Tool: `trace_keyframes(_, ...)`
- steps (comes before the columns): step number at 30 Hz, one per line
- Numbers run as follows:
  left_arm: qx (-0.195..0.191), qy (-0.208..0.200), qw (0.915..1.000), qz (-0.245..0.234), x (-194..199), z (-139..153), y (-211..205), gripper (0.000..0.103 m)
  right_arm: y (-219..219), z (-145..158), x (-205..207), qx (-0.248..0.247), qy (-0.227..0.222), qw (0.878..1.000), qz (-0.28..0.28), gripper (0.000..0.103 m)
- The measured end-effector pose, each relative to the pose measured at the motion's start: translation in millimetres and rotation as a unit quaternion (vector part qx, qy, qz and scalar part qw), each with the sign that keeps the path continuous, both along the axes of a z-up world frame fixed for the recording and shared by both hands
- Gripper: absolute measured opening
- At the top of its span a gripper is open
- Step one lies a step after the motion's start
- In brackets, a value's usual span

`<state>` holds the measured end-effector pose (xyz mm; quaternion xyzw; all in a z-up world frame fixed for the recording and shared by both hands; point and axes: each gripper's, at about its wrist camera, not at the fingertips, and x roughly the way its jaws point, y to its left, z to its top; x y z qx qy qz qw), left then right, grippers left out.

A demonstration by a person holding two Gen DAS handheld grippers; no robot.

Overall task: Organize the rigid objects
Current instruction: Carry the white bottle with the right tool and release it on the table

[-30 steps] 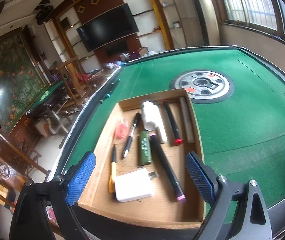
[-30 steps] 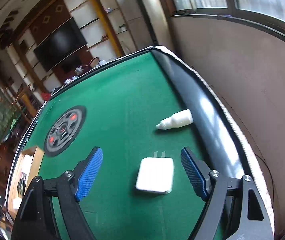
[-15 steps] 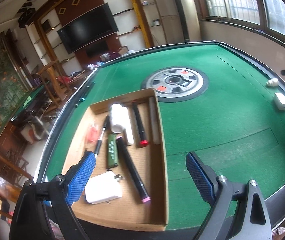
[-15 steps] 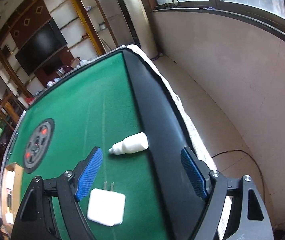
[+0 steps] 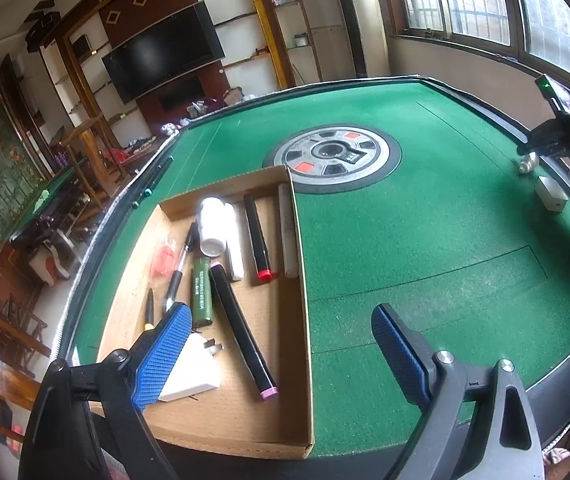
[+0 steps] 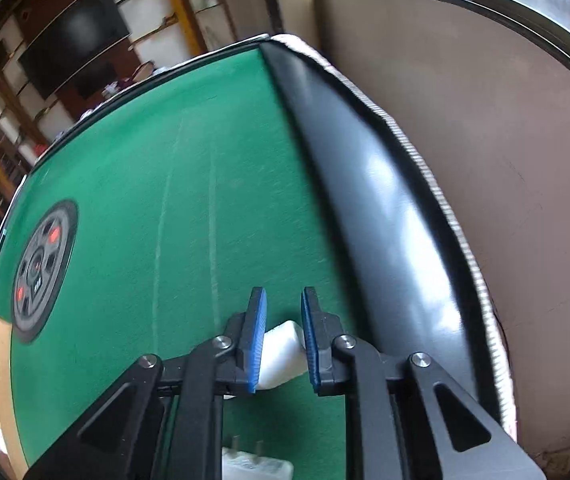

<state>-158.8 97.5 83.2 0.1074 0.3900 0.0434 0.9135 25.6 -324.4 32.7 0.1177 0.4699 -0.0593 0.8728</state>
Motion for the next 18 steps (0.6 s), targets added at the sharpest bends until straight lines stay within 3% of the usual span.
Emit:
trace_keyframes(6,-0.017,0.005,0.9998,-0.005,-2,-2,1,0.094,73,-6,-22,0.022,0.027,0.992,0.122,0.018)
trace_keyframes(9,-0.035,0.010,0.9993,-0.008,-4,-3,3,0.094,119,-8,-41,0.032,0.034,0.978,0.201,0.018)
trace_keyframes(12,-0.049,0.014,0.9986,-0.013,-6,-3,4,0.094,164,-10,-69,0.070,0.050,0.952,0.293,0.020)
trace_keyframes(14,-0.058,0.014,0.9980,-0.019,-10,-2,5,0.094,163,5,-81,0.083,0.030,0.950,0.298,0.021)
trace_keyframes(15,-0.062,0.014,0.9978,-0.020,-11,-2,6,0.094,151,19,-89,0.086,0.004,0.957,0.279,0.027)
trace_keyframes(18,-0.081,0.013,0.9963,-0.026,-13,-3,8,0.094,102,50,-113,0.028,-0.061,0.983,0.171,0.069)
